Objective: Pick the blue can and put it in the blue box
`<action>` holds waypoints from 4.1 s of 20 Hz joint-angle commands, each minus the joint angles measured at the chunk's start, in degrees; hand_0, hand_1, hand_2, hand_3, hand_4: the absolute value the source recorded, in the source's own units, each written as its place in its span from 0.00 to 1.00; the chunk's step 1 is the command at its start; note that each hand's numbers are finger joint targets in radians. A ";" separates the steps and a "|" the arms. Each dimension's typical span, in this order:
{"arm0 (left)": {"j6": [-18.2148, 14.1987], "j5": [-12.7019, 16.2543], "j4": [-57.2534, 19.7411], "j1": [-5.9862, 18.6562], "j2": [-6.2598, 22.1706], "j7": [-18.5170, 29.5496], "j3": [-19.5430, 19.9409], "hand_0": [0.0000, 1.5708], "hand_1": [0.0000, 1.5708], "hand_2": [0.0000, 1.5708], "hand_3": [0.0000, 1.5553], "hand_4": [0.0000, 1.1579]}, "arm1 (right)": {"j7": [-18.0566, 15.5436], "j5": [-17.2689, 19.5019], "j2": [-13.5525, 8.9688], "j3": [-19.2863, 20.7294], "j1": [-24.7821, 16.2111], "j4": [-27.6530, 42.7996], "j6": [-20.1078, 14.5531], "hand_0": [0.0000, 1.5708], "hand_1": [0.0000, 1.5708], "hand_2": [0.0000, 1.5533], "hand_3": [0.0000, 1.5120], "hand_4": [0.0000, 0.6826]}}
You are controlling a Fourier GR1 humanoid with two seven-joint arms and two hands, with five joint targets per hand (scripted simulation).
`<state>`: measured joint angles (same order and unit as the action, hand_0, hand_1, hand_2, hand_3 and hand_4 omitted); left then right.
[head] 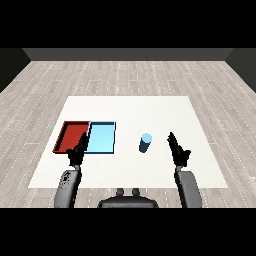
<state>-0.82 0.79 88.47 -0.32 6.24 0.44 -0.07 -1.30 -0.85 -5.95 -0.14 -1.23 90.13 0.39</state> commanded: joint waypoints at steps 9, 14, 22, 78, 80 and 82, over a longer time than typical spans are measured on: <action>2.84 4.42 6.27 1.68 -4.58 17.07 1.45 0.00 0.00 0.00 0.00 0.00 | -11.75 -8.57 2.42 4.44 7.37 -1.30 6.96 0.00 0.00 0.00 0.00 0.00; 5.82 5.02 2.55 -1.20 -4.58 24.59 1.76 0.00 0.00 0.00 0.00 0.00 | -13.24 -12.94 -3.45 9.23 9.87 -6.03 13.95 0.00 0.00 0.00 0.00 0.00; 7.28 6.46 0.08 0.26 -4.19 26.51 2.86 0.00 0.00 0.00 0.00 0.00 | -17.15 -9.38 -0.37 7.30 10.55 -10.67 11.96 0.00 0.00 0.00 0.00 0.00; 6.38 9.34 1.76 1.35 -1.89 23.19 5.73 0.00 0.00 0.00 0.00 0.00 | -23.90 -11.34 5.18 5.69 25.71 -44.75 8.64 0.00 0.00 0.00 0.00 0.00; 2.85 5.69 7.01 -2.00 -5.53 23.34 1.32 0.00 0.00 0.00 0.00 0.00 | -24.00 -12.53 5.72 4.56 27.07 -44.96 8.06 0.00 0.00 0.00 0.00 0.00; 6.42 8.35 -1.97 1.16 -4.17 28.96 4.73 0.00 0.00 0.00 0.00 0.00 | -21.53 -12.88 5.01 3.27 22.09 -39.95 9.46 0.00 0.00 0.00 0.00 0.00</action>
<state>4.72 9.49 92.03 -0.43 2.74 24.49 4.11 -23.77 -13.25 -0.54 3.52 23.30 47.95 8.16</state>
